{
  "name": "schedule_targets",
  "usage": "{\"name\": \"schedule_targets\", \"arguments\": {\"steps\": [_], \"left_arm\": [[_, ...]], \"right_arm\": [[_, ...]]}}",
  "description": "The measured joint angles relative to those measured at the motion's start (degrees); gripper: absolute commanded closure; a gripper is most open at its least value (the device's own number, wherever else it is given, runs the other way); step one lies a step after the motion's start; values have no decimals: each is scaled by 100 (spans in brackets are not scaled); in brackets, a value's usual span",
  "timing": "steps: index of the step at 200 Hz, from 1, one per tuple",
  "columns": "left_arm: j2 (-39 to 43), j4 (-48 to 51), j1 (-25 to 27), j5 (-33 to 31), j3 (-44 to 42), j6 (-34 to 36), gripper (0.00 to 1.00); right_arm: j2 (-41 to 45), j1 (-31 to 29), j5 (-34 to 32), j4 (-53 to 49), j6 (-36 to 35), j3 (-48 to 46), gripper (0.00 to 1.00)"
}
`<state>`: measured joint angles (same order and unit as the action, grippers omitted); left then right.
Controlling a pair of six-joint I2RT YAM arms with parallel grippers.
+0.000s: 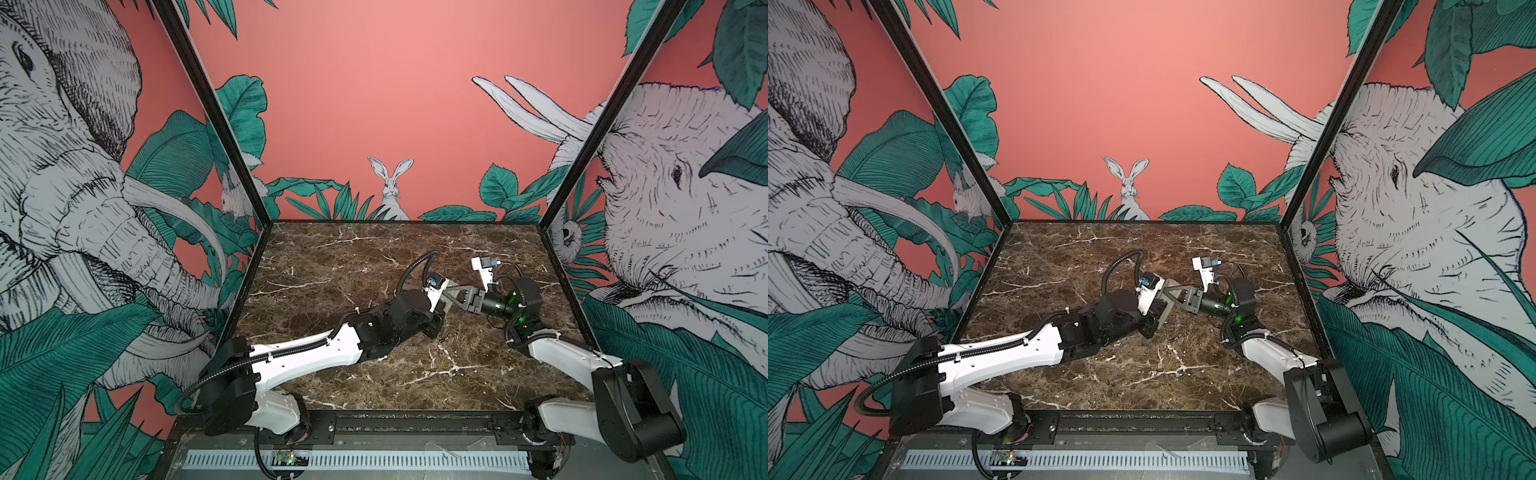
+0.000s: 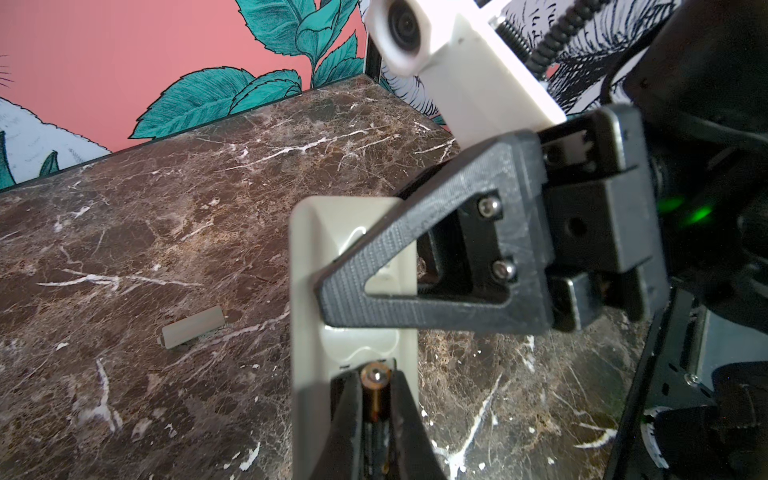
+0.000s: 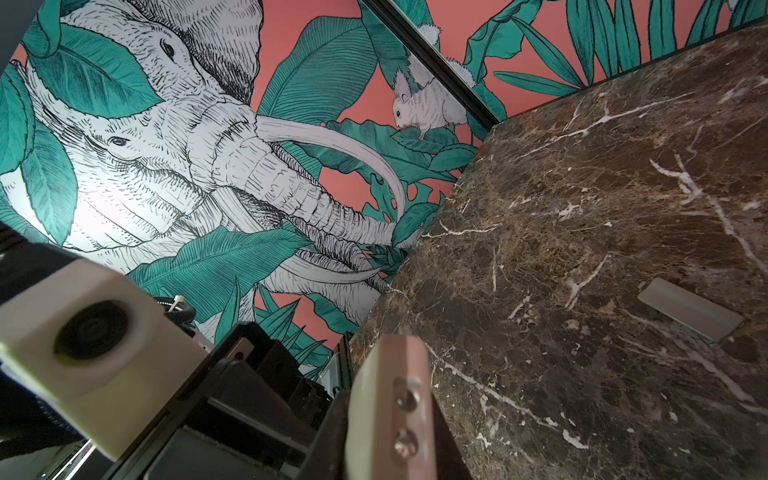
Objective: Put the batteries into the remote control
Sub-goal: 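Press the battery into the remote's compartment with the left gripper, then open it, then raise the open left gripper and reposition it above the remote's compartment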
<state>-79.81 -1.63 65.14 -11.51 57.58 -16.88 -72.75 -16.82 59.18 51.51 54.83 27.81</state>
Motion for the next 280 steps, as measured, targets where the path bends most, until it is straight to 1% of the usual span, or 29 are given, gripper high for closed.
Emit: {"name": "schedule_targets", "arguments": {"steps": [78,142,204,244,280], "left_arm": [[2,-4,0,9,-11,-7,82],[2,-2,0,57,-35,0,77],[4,7,0,103,-35,44,68],[81,188,0,111,-35,155,62],[216,278,7,105,-33,238,60]], "right_arm": [[0,0,2,-17,-42,0,100],[0,-4,26,-13,-44,0,100],[0,-4,31,-11,-46,0,100],[0,-4,66,-13,-46,0,100],[0,-4,114,-13,-81,0,100]]}}
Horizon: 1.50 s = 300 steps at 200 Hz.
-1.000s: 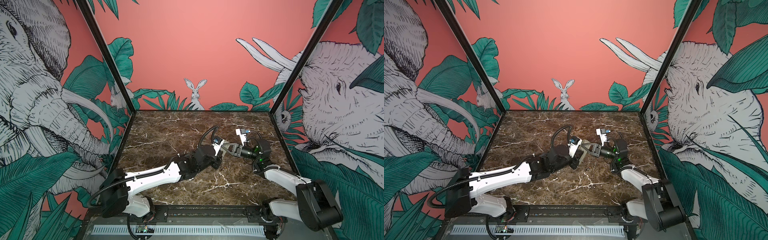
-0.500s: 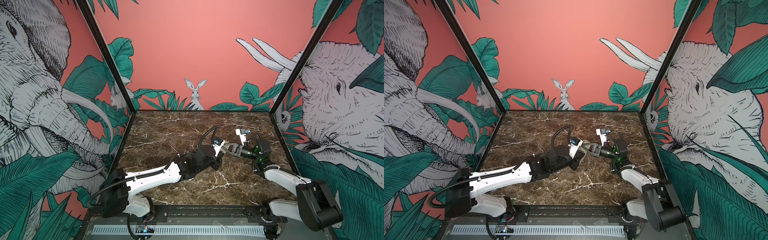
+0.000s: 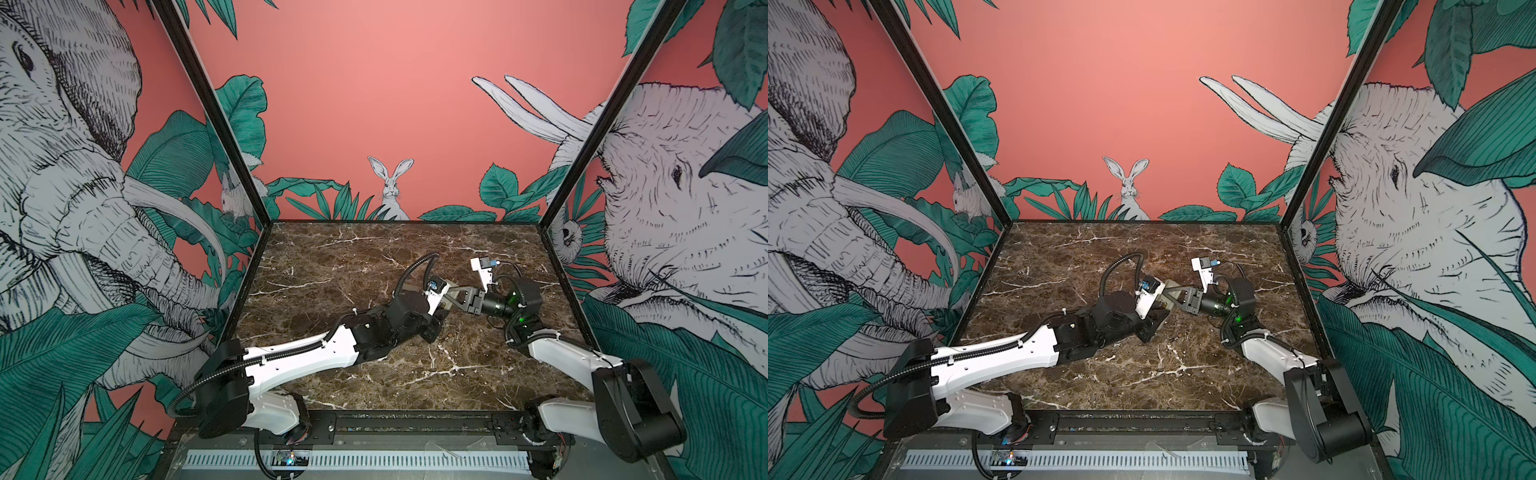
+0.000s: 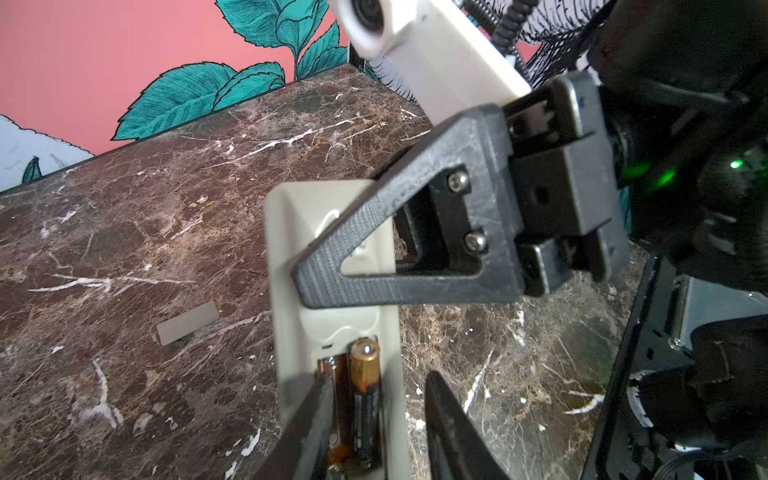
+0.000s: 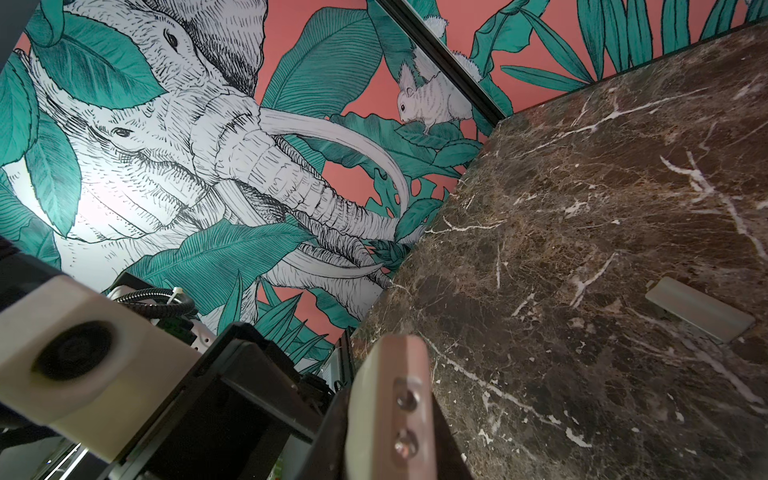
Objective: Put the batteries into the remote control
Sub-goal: 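Raise the open left gripper and reposition it above the remote's compartment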
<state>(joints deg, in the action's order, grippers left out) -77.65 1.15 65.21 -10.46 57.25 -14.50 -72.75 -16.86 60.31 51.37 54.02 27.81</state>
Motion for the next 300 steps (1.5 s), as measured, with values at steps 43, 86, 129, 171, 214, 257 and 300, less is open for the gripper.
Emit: {"name": "schedule_targets", "arguments": {"steps": [43,86,129,171,214,257,300], "left_arm": [[98,284,-2,55,105,203,50],[376,1213,-7,398,501,638,39],[802,2625,-7,800,1294,1556,41],[767,3777,-7,837,1757,2579,47],[391,4444,-7,610,2116,3410,52],[59,4690,-7,437,2481,4026,55],[-299,4717,-7,422,2693,4446,58]], "right_arm": [[7,0,127,-205,-157,26,100],[9,0,258,-387,-221,129,100],[17,-55,369,-468,-234,195,100],[17,-262,463,-772,-389,369,100],[17,-380,540,-1270,-612,520,100],[11,-518,643,-1628,-743,649,100],[-7,-564,660,-1912,-911,680,100]]}}
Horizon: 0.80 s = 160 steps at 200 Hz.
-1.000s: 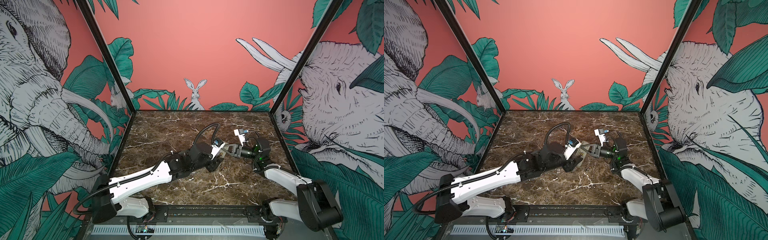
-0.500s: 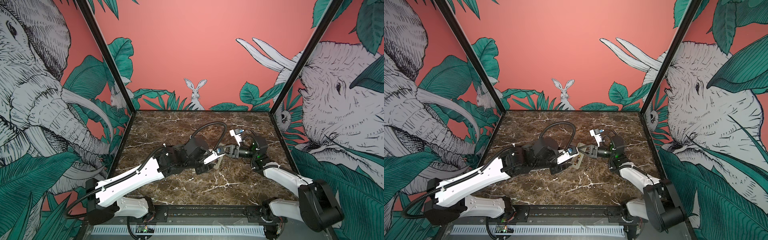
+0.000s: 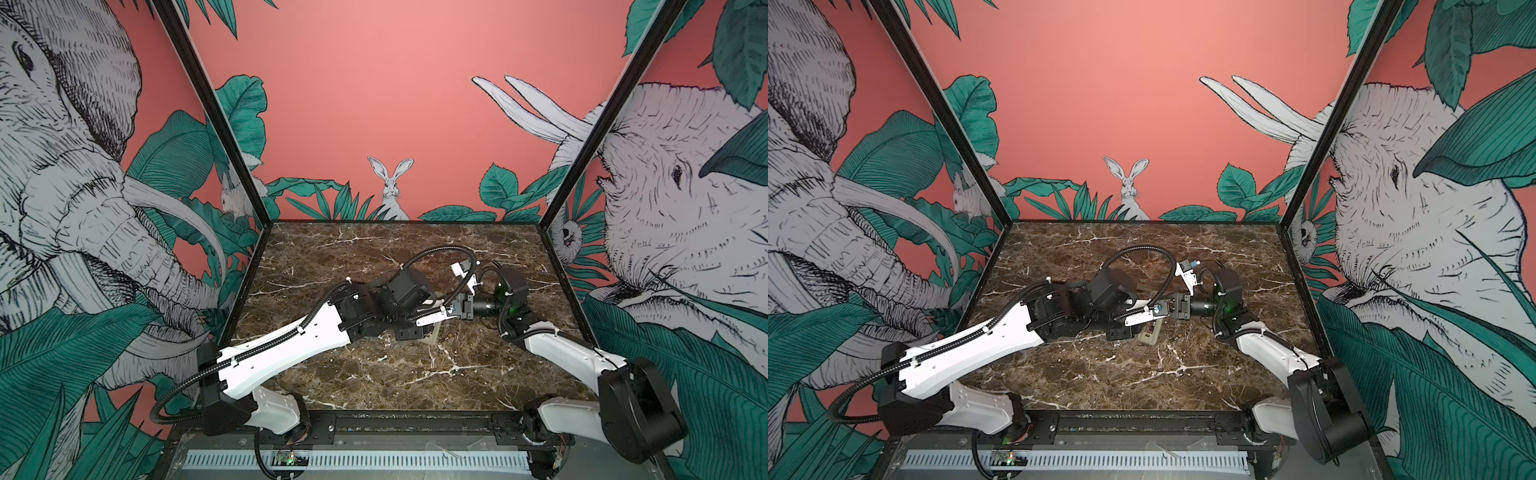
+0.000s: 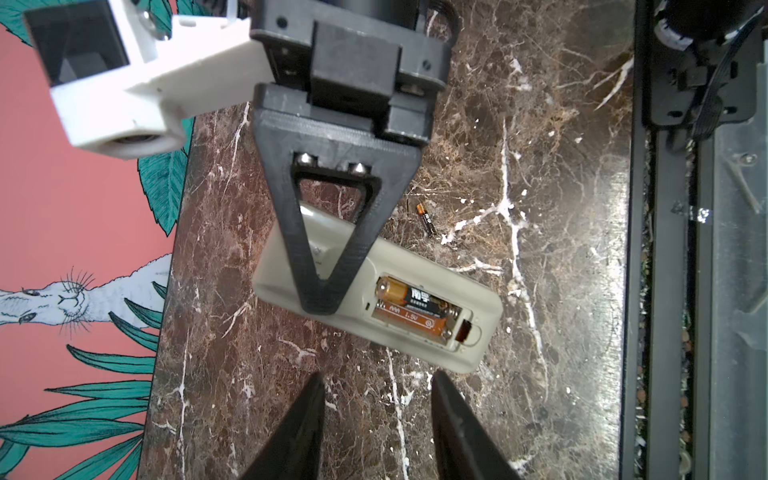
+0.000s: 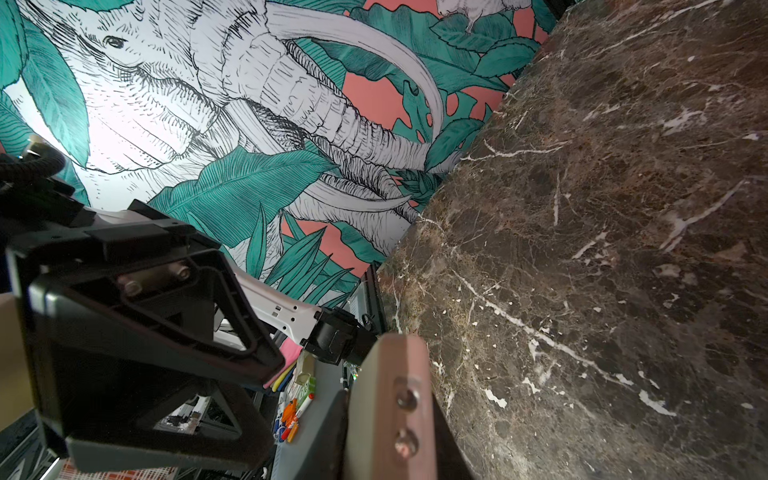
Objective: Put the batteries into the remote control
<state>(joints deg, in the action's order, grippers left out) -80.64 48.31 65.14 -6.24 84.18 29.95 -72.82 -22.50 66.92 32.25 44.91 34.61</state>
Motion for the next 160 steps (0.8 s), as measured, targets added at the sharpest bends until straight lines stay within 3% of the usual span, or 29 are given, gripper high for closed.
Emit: {"name": "schedule_targets", "arguments": {"steps": [160], "left_arm": [[-682,155,109,317,391,452,73]], "right_arm": [[-2,-35,0,-345,-208,0,100]]}}
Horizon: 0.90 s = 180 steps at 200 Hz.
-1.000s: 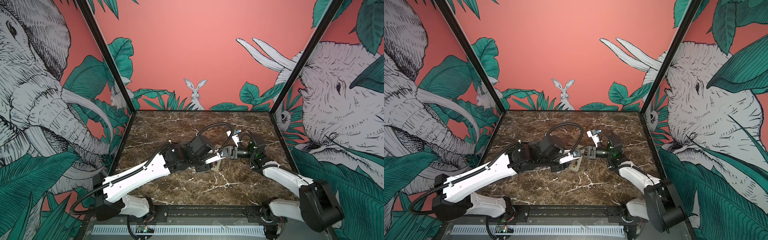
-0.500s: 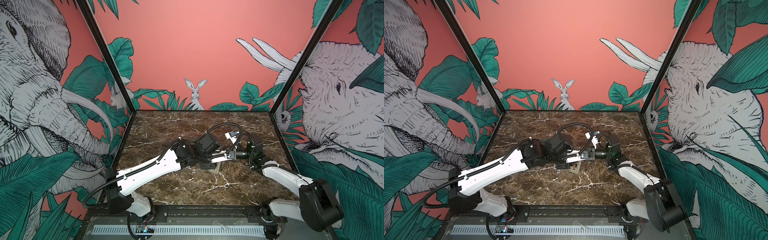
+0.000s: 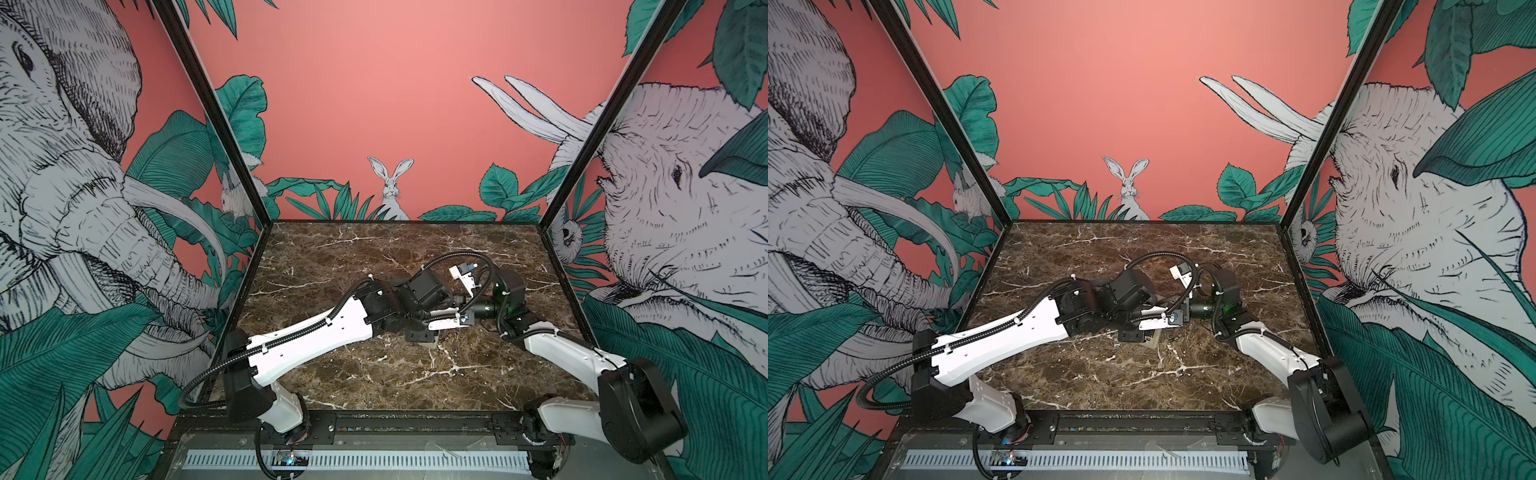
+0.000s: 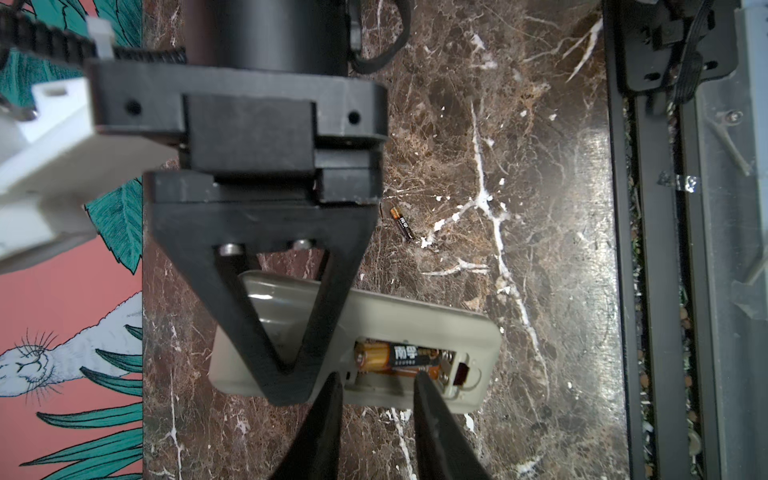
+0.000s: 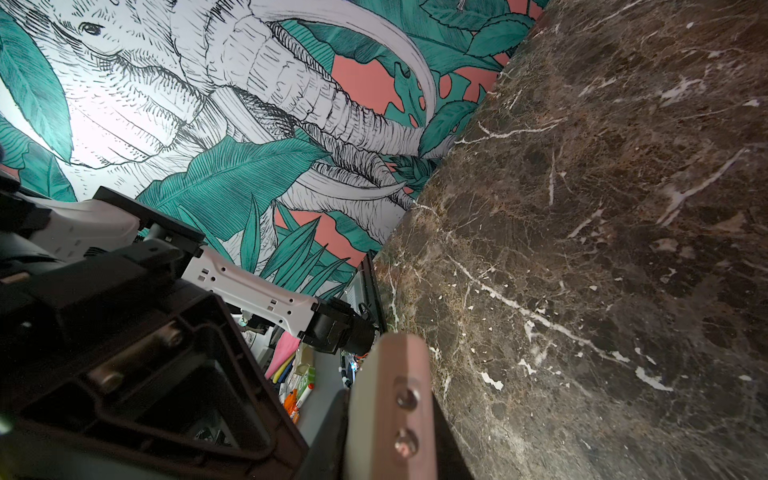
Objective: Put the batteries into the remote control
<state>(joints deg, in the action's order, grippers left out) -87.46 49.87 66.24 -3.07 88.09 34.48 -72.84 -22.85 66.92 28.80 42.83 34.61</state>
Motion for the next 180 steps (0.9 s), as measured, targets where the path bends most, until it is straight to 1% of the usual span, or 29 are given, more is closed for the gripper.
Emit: {"name": "schedule_targets", "arguments": {"steps": [14,115,180], "left_arm": [[-13,2,0,-7,9,26,75],[-210,22,11,-232,39,157,76],[-271,35,26,-343,39,223,81]], "right_arm": [[0,-2,0,0,-2,0,100],[0,-4,0,0,-4,0,100],[0,-2,-9,-15,-26,0,100]]}}
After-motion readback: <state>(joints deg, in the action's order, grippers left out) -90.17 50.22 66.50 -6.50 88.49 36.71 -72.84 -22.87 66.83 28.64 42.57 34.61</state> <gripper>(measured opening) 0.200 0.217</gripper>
